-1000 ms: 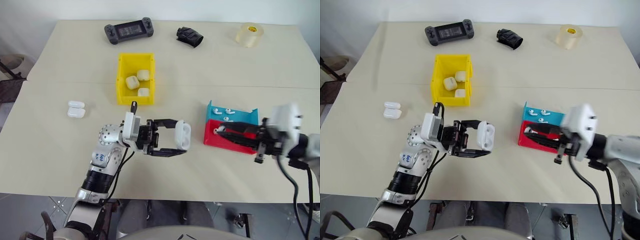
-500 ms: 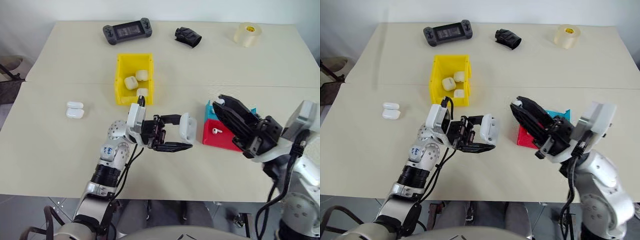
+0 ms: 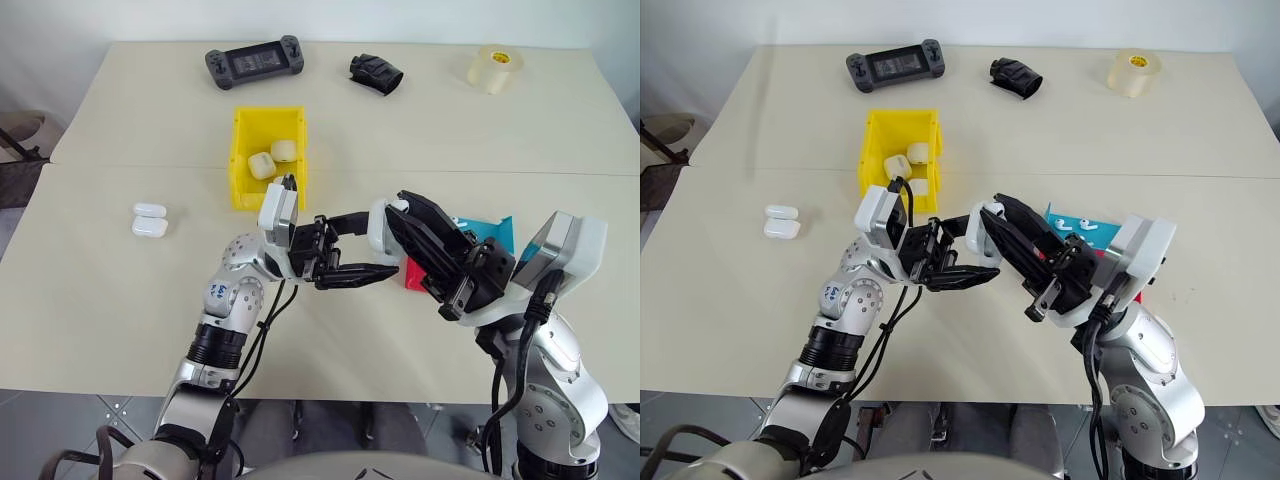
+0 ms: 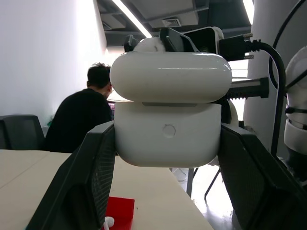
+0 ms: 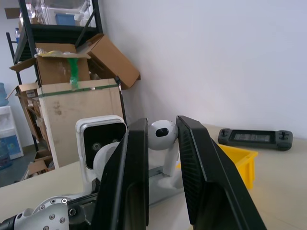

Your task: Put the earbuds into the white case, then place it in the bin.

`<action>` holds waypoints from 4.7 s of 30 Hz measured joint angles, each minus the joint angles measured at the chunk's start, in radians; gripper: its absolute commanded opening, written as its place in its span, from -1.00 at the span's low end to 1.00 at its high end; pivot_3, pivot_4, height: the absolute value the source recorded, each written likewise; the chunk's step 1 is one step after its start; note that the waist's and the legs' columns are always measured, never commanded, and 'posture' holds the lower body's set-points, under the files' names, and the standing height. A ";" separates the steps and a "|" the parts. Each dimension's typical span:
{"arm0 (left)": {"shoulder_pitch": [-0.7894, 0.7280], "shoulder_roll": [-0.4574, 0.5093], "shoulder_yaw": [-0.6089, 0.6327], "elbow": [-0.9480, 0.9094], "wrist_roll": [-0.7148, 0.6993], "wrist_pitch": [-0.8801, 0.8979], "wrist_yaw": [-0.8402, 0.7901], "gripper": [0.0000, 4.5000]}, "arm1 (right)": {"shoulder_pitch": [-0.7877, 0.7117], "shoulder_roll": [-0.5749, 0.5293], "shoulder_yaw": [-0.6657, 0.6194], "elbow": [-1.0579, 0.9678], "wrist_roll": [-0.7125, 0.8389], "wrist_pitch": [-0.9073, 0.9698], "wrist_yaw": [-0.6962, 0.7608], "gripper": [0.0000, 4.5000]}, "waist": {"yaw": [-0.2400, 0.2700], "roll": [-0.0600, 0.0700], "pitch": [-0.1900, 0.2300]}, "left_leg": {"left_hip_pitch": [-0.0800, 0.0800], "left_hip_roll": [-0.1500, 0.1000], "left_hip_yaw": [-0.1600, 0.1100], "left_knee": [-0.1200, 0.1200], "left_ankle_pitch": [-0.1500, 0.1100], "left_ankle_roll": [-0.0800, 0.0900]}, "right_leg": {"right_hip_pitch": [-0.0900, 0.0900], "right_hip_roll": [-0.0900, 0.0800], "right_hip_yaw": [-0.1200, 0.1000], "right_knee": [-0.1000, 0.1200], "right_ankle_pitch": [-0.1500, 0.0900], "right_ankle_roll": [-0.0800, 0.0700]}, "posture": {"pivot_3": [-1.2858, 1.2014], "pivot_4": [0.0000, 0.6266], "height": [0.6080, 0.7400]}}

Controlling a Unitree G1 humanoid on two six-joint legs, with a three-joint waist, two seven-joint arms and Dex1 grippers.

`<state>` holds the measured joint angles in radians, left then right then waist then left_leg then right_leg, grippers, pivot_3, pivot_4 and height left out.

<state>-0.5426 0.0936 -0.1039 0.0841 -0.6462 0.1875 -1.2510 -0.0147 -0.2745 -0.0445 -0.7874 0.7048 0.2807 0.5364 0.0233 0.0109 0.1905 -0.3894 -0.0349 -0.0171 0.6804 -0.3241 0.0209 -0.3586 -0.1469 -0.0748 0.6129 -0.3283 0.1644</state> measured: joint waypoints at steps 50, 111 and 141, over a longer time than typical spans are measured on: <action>0.007 0.023 0.017 -0.001 0.011 0.009 -0.020 0.24 | -0.048 -0.169 -0.003 0.137 0.042 -0.080 0.137 -0.78 | 0.000 0.000 0.000 | 0.000 0.000 0.000 0.000 0.000 0.000 | 0.000 0.000 0.000 -0.001 0.000 0.000 | 0.03 -0.52 1.00; 0.176 0.130 -0.073 -0.189 0.067 -0.136 -0.060 0.24 | -0.825 -0.677 0.323 1.191 -0.535 0.253 0.633 0.99 | -0.002 0.003 0.000 | -0.006 0.003 0.000 -0.001 0.000 0.003 | -0.002 -0.002 -0.003 -0.008 0.001 0.001 | 0.03 -0.52 1.00; 0.199 0.148 -0.073 -0.191 0.069 -0.167 -0.028 0.24 | -1.075 -0.514 0.383 1.711 -0.844 -0.072 0.751 0.14 | -0.011 0.004 0.000 | -0.006 0.003 0.000 0.001 0.000 0.003 | -0.002 -0.002 -0.004 -0.005 0.001 0.001 | 0.03 -0.52 1.00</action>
<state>-0.3436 0.2414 -0.1773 -0.1067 -0.5774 0.0204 -1.2788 -1.0895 -0.7883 0.3388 0.9233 -0.1392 0.2091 1.2876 0.0127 0.0145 0.1905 -0.3958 -0.0321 -0.0169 0.6813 -0.3240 0.0234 -0.3609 -0.1487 -0.0783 0.6074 -0.3275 0.1657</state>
